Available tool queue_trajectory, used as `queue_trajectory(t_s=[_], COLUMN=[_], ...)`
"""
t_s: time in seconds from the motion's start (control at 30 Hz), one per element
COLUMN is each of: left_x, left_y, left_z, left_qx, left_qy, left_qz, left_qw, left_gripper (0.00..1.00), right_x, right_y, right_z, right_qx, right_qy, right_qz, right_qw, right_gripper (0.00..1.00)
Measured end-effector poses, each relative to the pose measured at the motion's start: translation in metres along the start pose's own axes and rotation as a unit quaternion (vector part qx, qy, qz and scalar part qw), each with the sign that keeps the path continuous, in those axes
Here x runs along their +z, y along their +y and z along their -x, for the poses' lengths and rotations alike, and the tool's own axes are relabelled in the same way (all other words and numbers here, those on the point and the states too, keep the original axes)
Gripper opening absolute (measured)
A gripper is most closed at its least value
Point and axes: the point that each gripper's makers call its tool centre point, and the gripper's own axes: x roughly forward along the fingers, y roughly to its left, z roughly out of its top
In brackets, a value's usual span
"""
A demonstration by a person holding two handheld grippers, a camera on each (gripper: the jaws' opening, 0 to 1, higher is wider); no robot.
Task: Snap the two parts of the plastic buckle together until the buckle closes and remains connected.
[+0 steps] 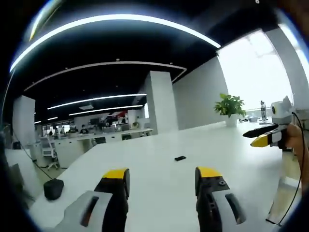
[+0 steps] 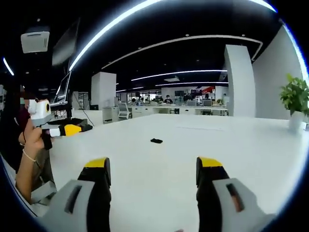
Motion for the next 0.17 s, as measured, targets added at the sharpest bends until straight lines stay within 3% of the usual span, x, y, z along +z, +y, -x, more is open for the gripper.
queue_trajectory(t_s=[0.17], left_x=[-0.006], left_y=[0.007], left_z=[0.003], left_qx=[0.009], left_qy=[0.012], left_qz=[0.019], left_qw=[0.9997], left_gripper=[0.61], right_x=[0.002], right_y=[-0.014], right_z=[0.016], right_qx=[-0.023], right_qy=[-0.009], right_qz=[-0.004], right_qw=[0.9997], right_gripper=[0.73])
